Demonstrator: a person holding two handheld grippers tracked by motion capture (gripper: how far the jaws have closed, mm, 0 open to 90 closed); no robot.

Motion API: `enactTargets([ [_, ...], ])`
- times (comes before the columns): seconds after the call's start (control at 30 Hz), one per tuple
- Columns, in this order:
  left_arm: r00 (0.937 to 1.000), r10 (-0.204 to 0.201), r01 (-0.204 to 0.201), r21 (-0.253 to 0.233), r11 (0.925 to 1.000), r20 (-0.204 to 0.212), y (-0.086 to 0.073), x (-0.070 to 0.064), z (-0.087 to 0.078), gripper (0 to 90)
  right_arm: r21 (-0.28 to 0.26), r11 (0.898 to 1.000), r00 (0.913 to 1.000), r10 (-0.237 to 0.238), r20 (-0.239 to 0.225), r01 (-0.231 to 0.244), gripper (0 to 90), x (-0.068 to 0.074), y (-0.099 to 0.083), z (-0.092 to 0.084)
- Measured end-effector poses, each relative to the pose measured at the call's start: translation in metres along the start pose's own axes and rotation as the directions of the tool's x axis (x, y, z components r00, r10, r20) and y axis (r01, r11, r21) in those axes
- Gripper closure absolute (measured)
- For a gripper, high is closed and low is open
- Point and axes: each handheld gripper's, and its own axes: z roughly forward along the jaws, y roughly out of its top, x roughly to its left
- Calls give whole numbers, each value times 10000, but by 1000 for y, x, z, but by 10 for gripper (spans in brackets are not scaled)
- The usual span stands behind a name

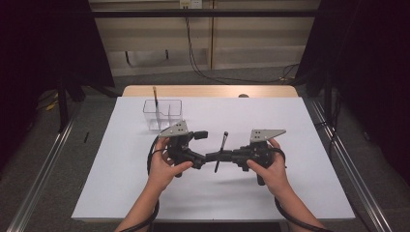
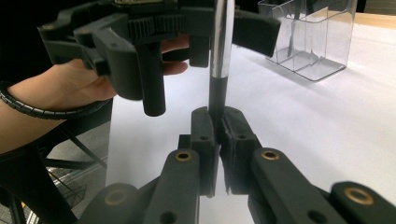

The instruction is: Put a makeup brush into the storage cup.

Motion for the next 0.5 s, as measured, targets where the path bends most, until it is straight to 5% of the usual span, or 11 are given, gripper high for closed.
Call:
enactTargets([
  [0.2, 9997, 150, -148, -86, 9999, 176, 6, -1, 2, 117, 8, 10000, 10000, -48, 10, 48, 846, 1, 0, 1],
  [0.5, 9977, 351, -349, -39, 9994, 582, 9, -1, 6, 400, 12, 9998, 9997, -200, 137, 200, 846, 2, 2, 2],
])
